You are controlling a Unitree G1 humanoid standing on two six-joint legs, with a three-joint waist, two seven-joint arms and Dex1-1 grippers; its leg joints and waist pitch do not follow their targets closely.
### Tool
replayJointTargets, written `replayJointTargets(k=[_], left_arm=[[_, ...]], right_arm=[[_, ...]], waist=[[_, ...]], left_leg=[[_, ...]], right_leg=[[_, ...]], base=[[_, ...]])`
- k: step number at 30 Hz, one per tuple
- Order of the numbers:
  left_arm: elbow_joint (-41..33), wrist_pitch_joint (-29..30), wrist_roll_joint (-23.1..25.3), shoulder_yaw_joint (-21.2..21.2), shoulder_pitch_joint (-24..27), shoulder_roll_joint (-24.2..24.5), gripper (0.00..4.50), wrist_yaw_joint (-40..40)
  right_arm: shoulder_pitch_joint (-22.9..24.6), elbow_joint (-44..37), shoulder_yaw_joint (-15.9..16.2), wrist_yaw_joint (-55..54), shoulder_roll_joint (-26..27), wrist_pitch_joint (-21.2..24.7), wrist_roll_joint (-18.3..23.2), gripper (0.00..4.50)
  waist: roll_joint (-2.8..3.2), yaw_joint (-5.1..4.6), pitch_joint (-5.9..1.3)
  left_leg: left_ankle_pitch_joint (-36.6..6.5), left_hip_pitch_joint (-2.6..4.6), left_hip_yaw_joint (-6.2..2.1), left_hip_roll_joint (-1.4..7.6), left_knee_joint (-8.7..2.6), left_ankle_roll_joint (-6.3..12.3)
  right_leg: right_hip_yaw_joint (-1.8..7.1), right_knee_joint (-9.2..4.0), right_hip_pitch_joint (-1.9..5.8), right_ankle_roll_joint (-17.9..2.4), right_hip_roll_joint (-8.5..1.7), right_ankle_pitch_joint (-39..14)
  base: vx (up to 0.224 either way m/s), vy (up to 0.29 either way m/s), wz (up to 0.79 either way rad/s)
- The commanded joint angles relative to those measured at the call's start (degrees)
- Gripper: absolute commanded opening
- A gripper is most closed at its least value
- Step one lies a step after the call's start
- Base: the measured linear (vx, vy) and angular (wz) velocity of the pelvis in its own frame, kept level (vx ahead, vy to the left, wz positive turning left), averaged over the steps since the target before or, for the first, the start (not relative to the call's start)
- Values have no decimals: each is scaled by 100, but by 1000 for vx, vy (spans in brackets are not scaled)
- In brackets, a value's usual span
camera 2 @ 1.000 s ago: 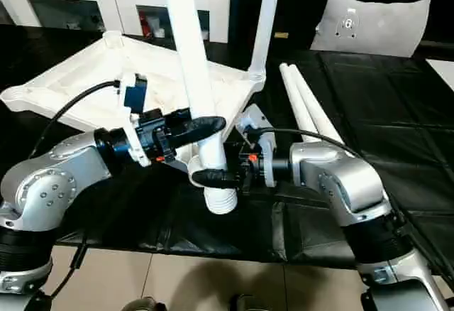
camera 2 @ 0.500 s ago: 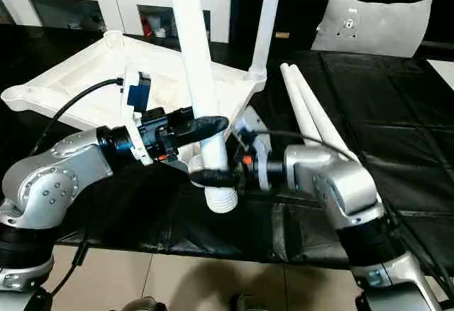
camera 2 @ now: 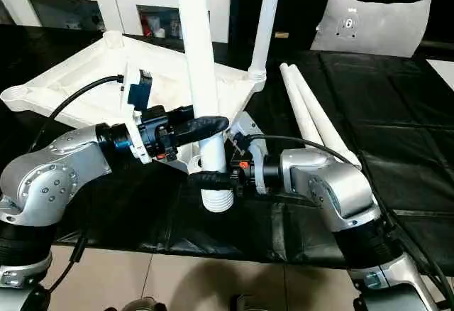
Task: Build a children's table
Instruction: Pick table leg
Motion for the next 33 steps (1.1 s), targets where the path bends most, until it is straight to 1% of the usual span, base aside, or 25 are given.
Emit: replayJointTargets(k=[1,4,6,7,8,9,10,11,12,13,15,16,17,19,20,21,23,24,25,28,29,31,32,33], left_arm=[[-216,87,-21,-106,-102,-21,183,-136],[-268,42,41,-164,-109,-12,183,-145],[-297,99,-25,-146,-121,-56,183,-85],[-311,160,-117,-109,-130,-96,183,-59],[-379,283,-356,-18,-153,-174,218,-48],[-379,283,-356,-18,-153,-174,218,-48],[-501,350,-584,57,-174,-288,239,-17],[-521,366,-622,64,-175,-303,253,-16],[-540,383,-660,71,-176,-319,253,-16],[-636,426,-770,47,-161,-321,253,-101],[-774,537,-954,15,-127,-372,253,-139],[-796,581,-999,6,-116,-461,253,-80],[-803,597,-1015,3,-112,-496,253,-56],[-783,587,-957,-2,-119,-587,253,15],[-705,545,-895,49,-149,-738,253,177],[-692,535,-881,55,-155,-759,253,201],[-666,497,-818,37,-164,-791,253,240],[-654,420,-699,-19,-171,-798,253,242],[-659,387,-648,-43,-174,-794,253,234],[-686,389,-670,24,-162,-809,253,237],[-691,394,-694,63,-158,-807,253,223],[-712,394,-688,93,-149,-777,253,158],[-732,419,-674,99,-139,-756,253,124],[-743,467,-675,96,-115,-684,253,37]], right_arm=[[22,-30,-8,-47,-3,-45,-31,195],[32,-31,-29,-69,21,-49,-36,195],[38,-26,-37,-81,37,-57,-54,195],[42,-22,-39,-87,45,-64,-65,195],[54,-19,-38,-92,60,-76,-76,195],[54,-19,-38,-92,60,-76,-76,195],[79,-10,-41,-139,103,-106,-95,195],[83,-9,-41,-147,109,-112,-98,195],[87,-7,-41,-154,116,-118,-101,195],[93,8,-42,-180,141,-141,-117,194],[104,46,-38,-226,183,-188,-152,193],[119,71,-37,-261,214,-222,-176,193],[125,80,-36,-274,226,-235,-185,193],[142,92,-37,-303,254,-261,-204,193],[169,92,-50,-357,302,-272,-227,193],[174,92,-53,-366,310,-273,-231,193],[191,91,-45,-397,326,-288,-256,193],[210,96,-34,-444,344,-314,-293,193],[217,101,-32,-462,351,-328,-306,193],[234,98,-56,-515,377,-352,-322,192],[229,107,-57,-515,381,-366,-331,192],[221,117,-55,-498,383,-389,-344,191],[223,116,-56,-487,386,-397,-349,191],[221,114,-43,-453,371,-415,-361,191]], waist=[[-38,20,-452],[-28,23,-455],[-32,22,-460],[-40,18,-455],[-30,23,-458],[-34,21,-461],[-16,30,-466],[-26,32,-466],[-26,37,-471],[6,48,-478],[0,39,-476],[12,47,-478],[6,45,-472],[2,55,-481],[19,59,-487],[23,68,-492],[11,77,-490],[41,95,-487],[18,98,-484],[20,102,-487],[6,97,-485],[16,101,-484],[13,101,-481],[-4,102,-477]], left_leg=[[-599,13,-25,226,-425,49],[-593,16,-27,228,-423,53],[-587,17,-27,232,-422,47],[-590,13,-22,225,-419,47],[-582,11,-21,220,-414,37],[-575,8,-20,219,-414,37],[-577,14,-25,220,-412,38],[-583,14,-22,221,-410,34],[-565,12,-27,226,-414,40],[-564,15,-35,227,-412,40],[-613,13,-29,222,-411,33],[-626,21,-33,226,-411,31],[-653,14,-28,227,-412,25],[-634,21,-30,225,-411,29],[-620,18,-30,226,-409,30],[-617,21,-31,227,-406,28],[-639,18,-30,222,-408,31],[-642,21,-35,222,-413,34],[-656,22,-34,226,-416,46],[-641,19,-34,225,-417,37],[-646,22,-31,223,-414,38],[-662,27,-32,221,-413,36],[-676,27,-30,219,-412,36],[-685,23,-26,213,-410,37]], right_leg=[[191,-403,386,-824,-453,-2196],[192,-401,389,-846,-458,-2163],[192,-394,393,-859,-461,-2136],[193,-399,393,-858,-457,-2149],[192,-397,395,-869,-457,-2150],[193,-396,398,-870,-456,-2141],[190,-393,396,-876,-458,-2143],[193,-398,394,-882,-456,-2126],[189,-388,401,-894,-455,-2086],[186,-382,399,-902,-458,-2073],[184,-395,398,-899,-454,-2110],[185,-398,394,-892,-456,-2142],[185,-408,395,-895,-456,-2161],[183,-404,399,-877,-451,-2155],[185,-403,399,-887,-449,-2107],[184,-401,401,-896,-451,-2086],[181,-409,401,-889,-446,-2103],[182,-405,397,-874,-450,-2131],[181,-416,392,-846,-445,-2162],[181,-408,396,-843,-448,-2137],[182,-407,392,-846,-445,-2129],[181,-406,388,-846,-444,-2161],[182,-412,384,-835,-441,-2191],[186,-422,388,-805,-445,-2256]], base=[[0,0,0],[0,0,0],[0,0,0],[0,0,0],[0,0,0],[0,0,0],[0,0,0],[0,0,0],[0,0,0],[0,0,0],[0,0,0],[0,0,0],[0,0,0],[0,0,0],[0,0,0],[0,0,0],[0,0,0],[0,0,0],[0,0,0],[0,0,0],[0,0,0],[0,0,0],[0,0,0],[0,0,0]])
